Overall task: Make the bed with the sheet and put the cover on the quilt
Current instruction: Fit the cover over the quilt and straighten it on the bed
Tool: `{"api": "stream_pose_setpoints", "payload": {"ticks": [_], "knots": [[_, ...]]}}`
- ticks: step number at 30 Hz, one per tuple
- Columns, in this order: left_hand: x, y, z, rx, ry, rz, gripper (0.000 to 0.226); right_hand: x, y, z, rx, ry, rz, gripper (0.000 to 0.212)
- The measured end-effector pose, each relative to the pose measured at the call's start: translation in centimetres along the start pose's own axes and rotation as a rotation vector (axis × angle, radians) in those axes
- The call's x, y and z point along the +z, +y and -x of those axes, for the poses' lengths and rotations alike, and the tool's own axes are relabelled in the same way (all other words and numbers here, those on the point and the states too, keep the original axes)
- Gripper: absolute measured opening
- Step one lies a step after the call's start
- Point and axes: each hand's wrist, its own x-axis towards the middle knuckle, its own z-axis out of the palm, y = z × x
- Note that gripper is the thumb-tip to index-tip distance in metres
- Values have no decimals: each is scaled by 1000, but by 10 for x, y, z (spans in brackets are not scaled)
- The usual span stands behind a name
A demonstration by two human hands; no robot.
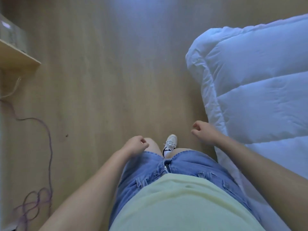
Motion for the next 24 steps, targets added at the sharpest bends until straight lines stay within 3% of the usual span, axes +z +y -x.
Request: {"api": "stream_pose_setpoints", "payload": {"ticks": [7, 13, 18, 24], "knots": [[-136, 103, -106, 77, -13, 78, 10, -118, -62, -112, 55, -8, -78, 40], [-295, 174, -211, 131, 53, -44, 16, -204, -105, -214, 223, 65, -275, 36], [-432, 261, -285, 155, 0, -520, 25, -283, -142, -275, 296, 149, -539, 28], [-474, 404, -371, 246, -92, -688, 26, -381, -133, -342, 365, 209, -705, 17]]}}
